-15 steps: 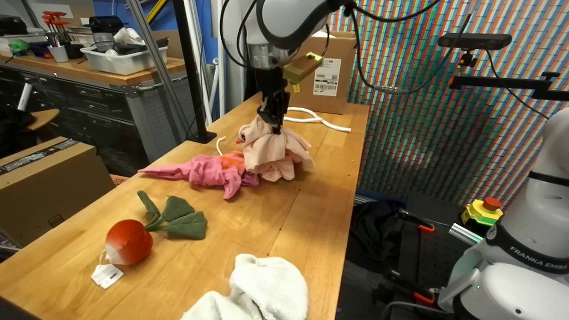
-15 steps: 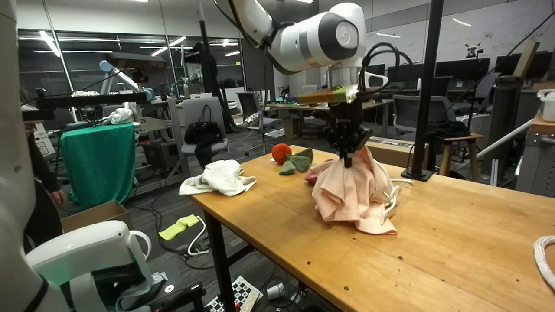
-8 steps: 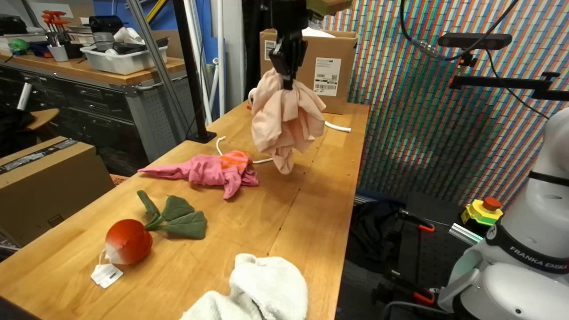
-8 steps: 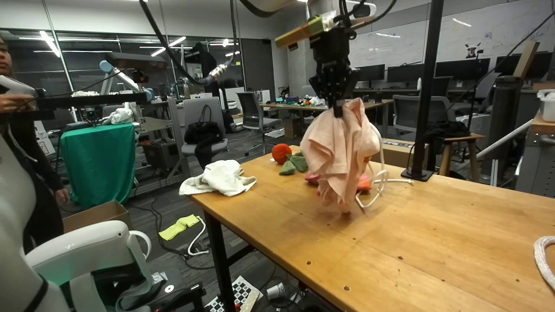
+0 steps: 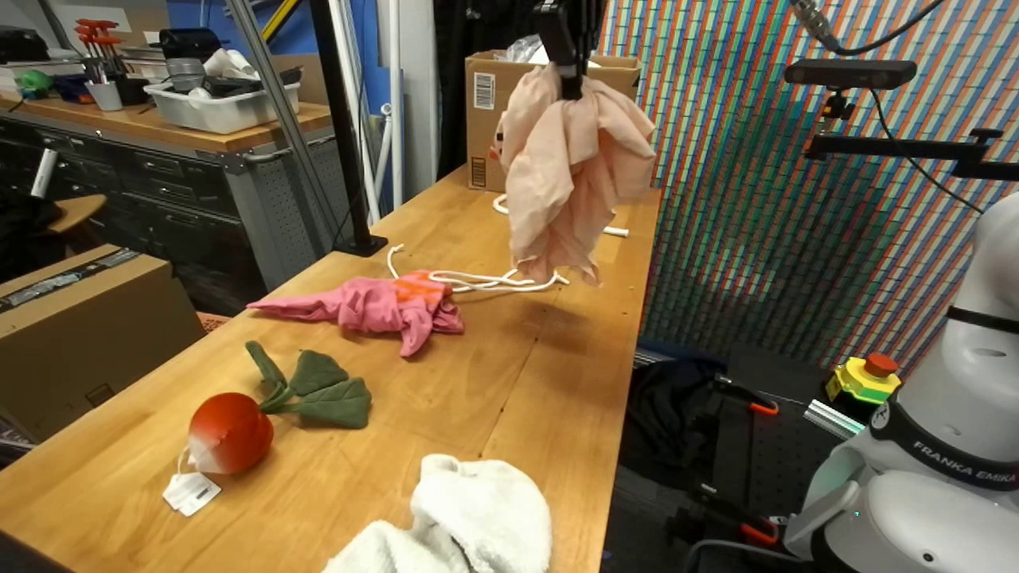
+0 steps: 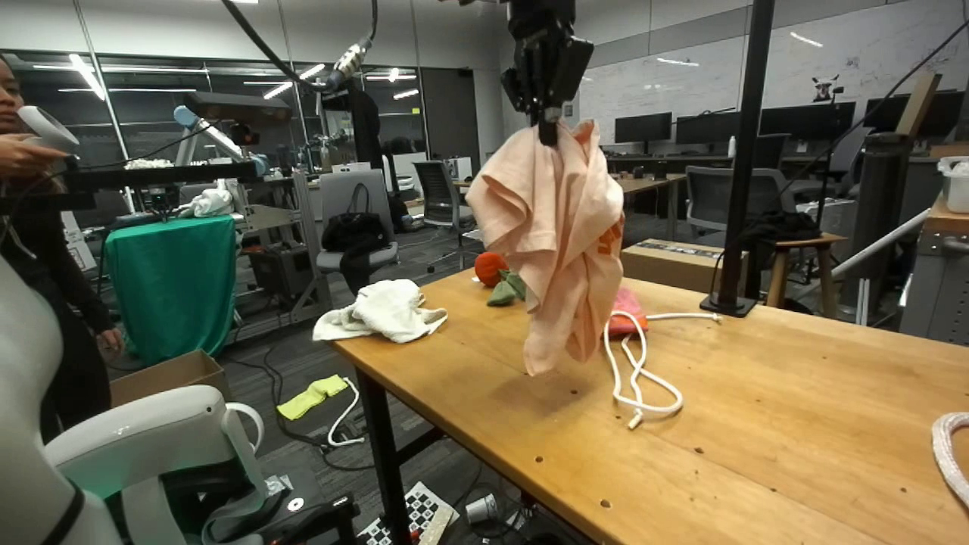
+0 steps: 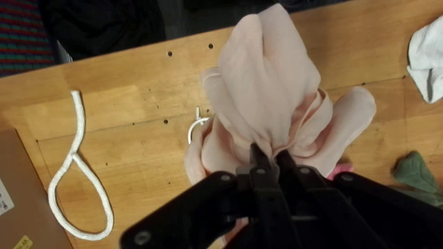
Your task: Separate the items on the table
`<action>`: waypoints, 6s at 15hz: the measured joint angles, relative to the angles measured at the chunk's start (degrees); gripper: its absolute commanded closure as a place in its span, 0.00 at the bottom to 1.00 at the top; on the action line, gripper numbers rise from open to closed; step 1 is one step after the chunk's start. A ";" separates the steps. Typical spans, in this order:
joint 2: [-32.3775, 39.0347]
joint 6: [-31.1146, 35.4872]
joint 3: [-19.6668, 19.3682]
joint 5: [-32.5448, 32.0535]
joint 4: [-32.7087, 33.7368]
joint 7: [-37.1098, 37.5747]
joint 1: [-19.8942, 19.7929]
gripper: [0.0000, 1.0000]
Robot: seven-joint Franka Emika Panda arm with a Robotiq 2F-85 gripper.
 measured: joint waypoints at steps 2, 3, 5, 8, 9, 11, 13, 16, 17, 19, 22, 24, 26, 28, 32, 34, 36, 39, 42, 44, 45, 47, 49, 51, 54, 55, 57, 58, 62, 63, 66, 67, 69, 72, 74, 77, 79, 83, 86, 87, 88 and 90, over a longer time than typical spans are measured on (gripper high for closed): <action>0.46 -6.17 0.53 -0.02 2.93 0.42 0.00 0.96; 0.76 -8.20 0.75 -0.02 4.31 0.74 0.00 0.96; 1.33 -9.73 1.14 -0.19 6.44 1.65 0.00 0.96; 2.20 -9.55 1.73 -1.03 8.41 3.13 0.00 0.96; 2.51 -9.15 1.85 -1.06 8.83 3.57 0.00 0.96; 3.11 -8.23 2.05 -1.05 9.42 4.33 0.00 0.96; 3.72 -6.95 2.16 -0.89 9.69 5.25 0.01 0.96; 4.85 -3.29 2.18 -0.66 9.89 6.74 0.01 0.96; 5.43 -1.33 2.16 -0.65 10.12 7.24 0.01 0.96; 7.08 3.23 2.01 -0.84 10.85 7.85 0.00 0.96; 11.30 9.48 1.45 -1.50 13.40 8.07 -0.02 0.96; 14.93 12.21 1.02 -2.11 15.98 8.04 -0.03 0.96; 18.89 14.25 0.51 -2.69 19.29 7.96 -0.04 0.96; 22.65 15.89 -0.05 -3.74 22.81 7.92 -0.02 0.96; 29.77 20.06 -1.57 -6.13 30.01 7.93 -0.01 0.96; 33.16 22.38 -2.36 -7.66 33.35 8.20 -0.07 0.96; 36.43 24.76 -3.39 -9.11 36.48 8.86 -0.11 0.96; 41.17 27.45 -5.41 -11.16 41.06 11.01 -0.19 0.96; 45.40 28.02 -7.67 -12.64 45.39 13.70 -0.34 0.96; 47.68 28.01 -9.05 -12.81 47.85 15.15 -0.68 0.95; 48.59 28.01 -9.62 -12.81 48.86 15.68 -0.88 0.95; 50.10 28.00 -10.67 -12.82 50.60 16.69 -1.22 0.95; 51.37 27.99 -11.65 -12.93 52.07 17.79 -1.34 0.95; 52.33 27.91 -12.39 -13.11 53.17 18.55 -1.34 0.65; 53.26 27.26 -12.83 -13.14 54.36 18.80 -1.35 0.51; 53.39 27.21 -12.83 -13.14 54.53 18.80 -1.33 0.42; 53.41 27.09 -12.83 -13.16 54.67 18.75 -1.25 0.27; 53.41 27.06 -12.83 -13.16 54.75 18.73 -1.21 0.19; 53.38 26.22 -12.83 -13.17 54.97 18.44 -0.78 0.00; 53.32 25.70 -12.82 -13.17 54.97 18.17 -0.54 0.00; 52.56 22.82 -12.14 -13.16 54.64 16.35 0.80 0.00; 51.83 21.55 -11.60 -13.15 54.04 15.44 1.49 0.00; 49.66 19.08 -10.18 -13.07 51.83 13.77 3.22 0.00; 44.76 16.34 -7.61 -12.96 45.26 12.79 6.24 0.00; 41.21 15.21 -6.00 -12.88 39.92 12.81 8.21 0.00; 36.03 14.50 -3.53 -11.63 31.37 13.26 10.24 0.00; 32.68 14.46 -1.96 -9.58 25.62 13.33 10.73 0.00; 25.91 14.63 0.28 -4.19 14.10 11.88 10.39 0.00; 21.83 14.63 1.15 -1.08 7.38 9.25 9.57 0.00; 20.85 14.63 1.35 -0.38 5.64 8.14 9.19 0.00; 20.09 14.63 1.48 0.39 4.26 7.05 8.84 0.00; 19.13 14.67 1.63 1.67 2.17 4.83 8.17 0.00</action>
